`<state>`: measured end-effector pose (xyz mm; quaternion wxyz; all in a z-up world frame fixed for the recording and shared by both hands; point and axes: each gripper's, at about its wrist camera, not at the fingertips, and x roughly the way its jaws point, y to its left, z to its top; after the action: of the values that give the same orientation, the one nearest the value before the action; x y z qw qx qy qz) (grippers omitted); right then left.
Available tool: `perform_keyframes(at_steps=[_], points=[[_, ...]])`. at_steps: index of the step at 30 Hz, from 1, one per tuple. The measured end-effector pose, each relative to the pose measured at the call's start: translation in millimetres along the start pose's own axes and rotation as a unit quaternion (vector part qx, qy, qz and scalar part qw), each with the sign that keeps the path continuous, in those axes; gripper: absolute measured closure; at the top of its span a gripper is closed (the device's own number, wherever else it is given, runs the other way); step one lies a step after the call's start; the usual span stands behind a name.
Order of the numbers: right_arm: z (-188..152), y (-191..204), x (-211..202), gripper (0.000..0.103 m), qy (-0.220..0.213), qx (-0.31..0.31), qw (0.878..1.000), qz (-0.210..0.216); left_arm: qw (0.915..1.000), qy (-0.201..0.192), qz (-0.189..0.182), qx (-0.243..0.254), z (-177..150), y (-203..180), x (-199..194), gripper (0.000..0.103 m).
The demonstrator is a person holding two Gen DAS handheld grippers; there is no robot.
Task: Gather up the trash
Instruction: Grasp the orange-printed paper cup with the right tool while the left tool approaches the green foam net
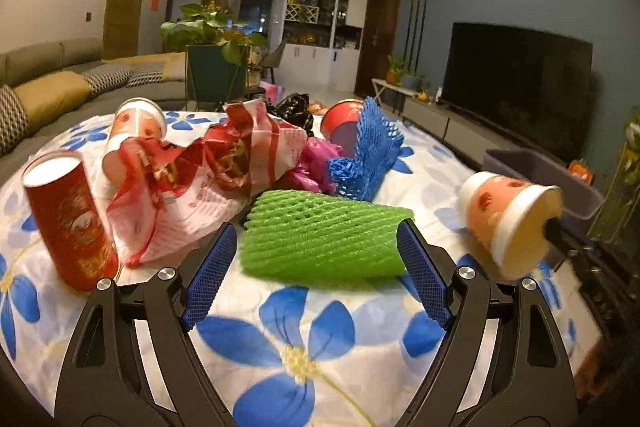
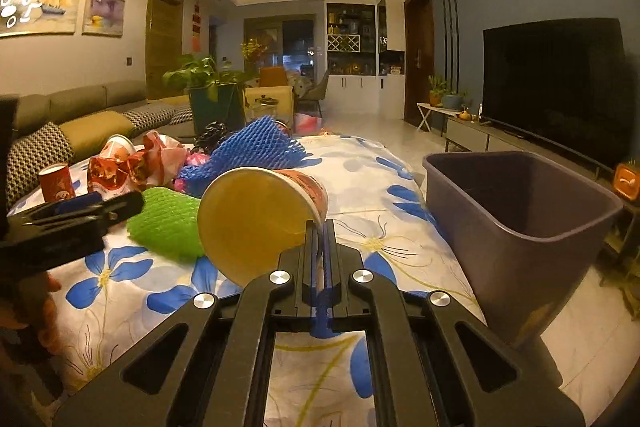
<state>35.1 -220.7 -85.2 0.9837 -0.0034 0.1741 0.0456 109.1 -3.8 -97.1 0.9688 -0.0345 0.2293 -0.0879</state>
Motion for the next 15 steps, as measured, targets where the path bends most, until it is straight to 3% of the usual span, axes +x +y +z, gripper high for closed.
perform_keyframes(at_steps=[4, 10, 12, 14, 15], points=[[0.2, -1.3, -1.7, 0.099, -0.004, -0.004, 1.0, 0.002, 0.9988, 0.041, -0.018, -0.022, 6.7, 5.4, 24.0, 0.022], [3.0, -5.0, -1.4, 0.099, -0.006, 0.003, 1.0, 0.004, 0.9948, 0.1, -0.021, 0.002, 6.2, 0.0, 55.4, 0.023], [3.1, -5.7, -0.9, 0.099, -0.005, 0.003, 1.0, 0.004, 0.9933, 0.111, -0.03, -0.002, 3.6, 2.6, 60.1, 0.031], [2.3, -6.2, -0.1, 0.099, -0.002, 0.005, 1.0, 0.004, 0.9927, 0.115, -0.037, -0.002, 1.5, 2.9, 61.7, 0.05], [2.8, -6.7, 0.2, 0.099, -0.002, 0.005, 1.0, 0.005, 0.9922, 0.117, -0.042, 0.001, 0.4, 1.9, 62.4, 0.055]])
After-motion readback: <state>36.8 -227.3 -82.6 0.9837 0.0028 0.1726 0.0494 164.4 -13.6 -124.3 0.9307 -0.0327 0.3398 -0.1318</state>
